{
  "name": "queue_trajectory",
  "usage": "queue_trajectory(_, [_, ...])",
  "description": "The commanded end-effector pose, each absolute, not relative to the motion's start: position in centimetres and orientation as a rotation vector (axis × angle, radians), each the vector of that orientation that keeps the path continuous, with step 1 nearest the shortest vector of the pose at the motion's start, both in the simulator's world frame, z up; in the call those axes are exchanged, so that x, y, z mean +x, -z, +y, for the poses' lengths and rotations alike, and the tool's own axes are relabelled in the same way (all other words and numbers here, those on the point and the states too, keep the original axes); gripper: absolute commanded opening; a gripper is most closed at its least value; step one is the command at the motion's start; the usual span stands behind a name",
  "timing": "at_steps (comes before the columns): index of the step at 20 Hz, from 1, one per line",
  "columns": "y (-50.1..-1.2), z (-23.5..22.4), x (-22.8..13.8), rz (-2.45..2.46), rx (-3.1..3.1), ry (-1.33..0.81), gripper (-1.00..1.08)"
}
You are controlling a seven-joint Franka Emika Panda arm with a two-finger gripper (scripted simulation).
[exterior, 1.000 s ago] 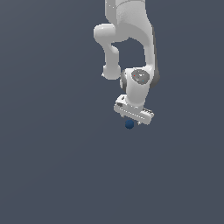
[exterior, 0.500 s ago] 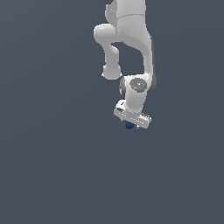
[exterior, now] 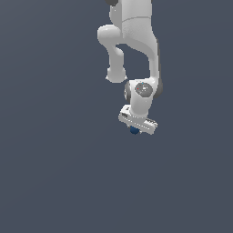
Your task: Pick up the object and move it to a goal position.
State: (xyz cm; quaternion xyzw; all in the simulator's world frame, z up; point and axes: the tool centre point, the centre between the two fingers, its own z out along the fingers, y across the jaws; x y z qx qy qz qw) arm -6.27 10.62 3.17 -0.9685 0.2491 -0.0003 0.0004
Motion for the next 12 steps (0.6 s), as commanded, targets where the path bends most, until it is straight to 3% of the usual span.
queue_trajectory(1, [-3.1,10.5,-6.3,0.784,-3.042,0.0,-1.0])
queue_trajectory(12, [-4.8,11.4,-6.8,0.782,-3.042,0.001,-1.0])
